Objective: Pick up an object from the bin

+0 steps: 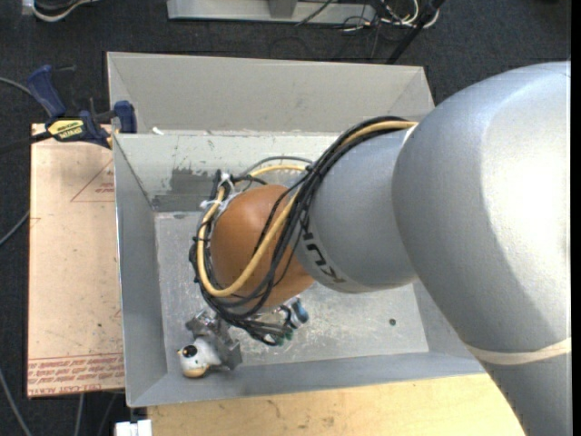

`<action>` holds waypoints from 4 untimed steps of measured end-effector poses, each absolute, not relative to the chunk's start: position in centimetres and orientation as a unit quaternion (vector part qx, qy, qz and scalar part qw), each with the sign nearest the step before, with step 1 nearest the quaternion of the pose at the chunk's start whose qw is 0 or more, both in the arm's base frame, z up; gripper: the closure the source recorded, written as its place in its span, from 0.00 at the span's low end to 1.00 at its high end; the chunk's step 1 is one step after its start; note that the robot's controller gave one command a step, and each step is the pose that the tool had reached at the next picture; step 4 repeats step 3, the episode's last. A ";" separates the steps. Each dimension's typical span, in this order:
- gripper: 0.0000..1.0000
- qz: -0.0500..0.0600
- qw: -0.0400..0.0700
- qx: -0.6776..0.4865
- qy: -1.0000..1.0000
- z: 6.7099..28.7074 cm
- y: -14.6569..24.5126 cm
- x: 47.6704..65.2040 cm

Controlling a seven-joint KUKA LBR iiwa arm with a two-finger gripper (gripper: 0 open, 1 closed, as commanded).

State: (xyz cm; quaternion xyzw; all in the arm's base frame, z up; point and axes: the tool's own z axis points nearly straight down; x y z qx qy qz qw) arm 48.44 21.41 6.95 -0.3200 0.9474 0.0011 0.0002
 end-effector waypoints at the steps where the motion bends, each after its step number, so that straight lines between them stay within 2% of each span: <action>1: 1.00 0.000 -0.002 -0.322 0.947 11.8 22.8 49.2; 2: 1.00 0.001 0.006 -0.321 0.947 13.6 22.7 51.5; 3: 1.00 0.001 -0.004 -0.318 0.948 16.8 20.3 50.3; 4: 1.00 0.001 -0.004 -0.318 0.948 16.8 20.3 50.3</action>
Offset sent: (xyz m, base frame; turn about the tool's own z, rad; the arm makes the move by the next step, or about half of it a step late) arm 0.0520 0.0002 0.0218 -0.0005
